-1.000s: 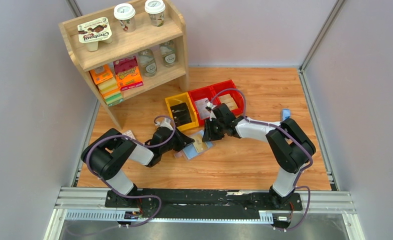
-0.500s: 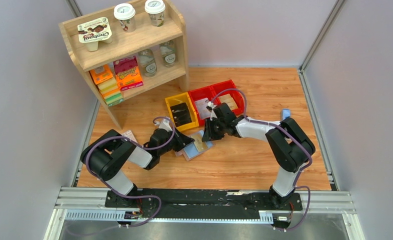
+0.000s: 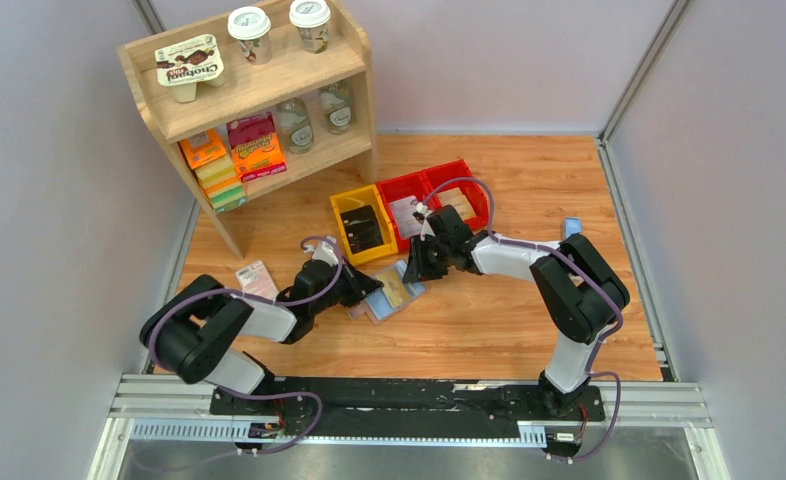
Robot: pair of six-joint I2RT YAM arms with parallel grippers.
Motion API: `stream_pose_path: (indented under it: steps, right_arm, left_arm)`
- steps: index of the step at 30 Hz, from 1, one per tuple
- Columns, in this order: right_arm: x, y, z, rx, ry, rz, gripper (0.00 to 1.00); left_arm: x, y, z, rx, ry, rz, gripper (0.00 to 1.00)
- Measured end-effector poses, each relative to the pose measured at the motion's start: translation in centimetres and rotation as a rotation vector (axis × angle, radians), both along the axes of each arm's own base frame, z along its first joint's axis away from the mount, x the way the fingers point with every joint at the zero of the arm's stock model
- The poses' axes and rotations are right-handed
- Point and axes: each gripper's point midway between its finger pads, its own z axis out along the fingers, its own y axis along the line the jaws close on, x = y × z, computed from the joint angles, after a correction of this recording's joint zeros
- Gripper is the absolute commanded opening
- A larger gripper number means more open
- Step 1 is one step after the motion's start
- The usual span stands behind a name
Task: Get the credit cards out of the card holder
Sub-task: Remove the credit card from the card holder.
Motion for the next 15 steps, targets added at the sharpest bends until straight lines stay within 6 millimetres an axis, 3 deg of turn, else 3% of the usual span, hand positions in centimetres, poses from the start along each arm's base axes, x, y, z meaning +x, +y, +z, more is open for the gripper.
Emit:
stream_pose_path:
  steps: [4, 15]
  right_arm:
    - [0.0, 0.0, 0.0, 0.002, 0.004, -0.003, 0.31]
    - [0.0, 0.2, 0.2, 0.014, 0.014, -0.014, 0.4]
  left_arm:
    - [-0.7, 1.3, 0.8, 0.035, -0.017, 0.008, 0.0]
    - [-2.4, 4.0, 0.5, 0.145, -0.019, 0.005, 0.0]
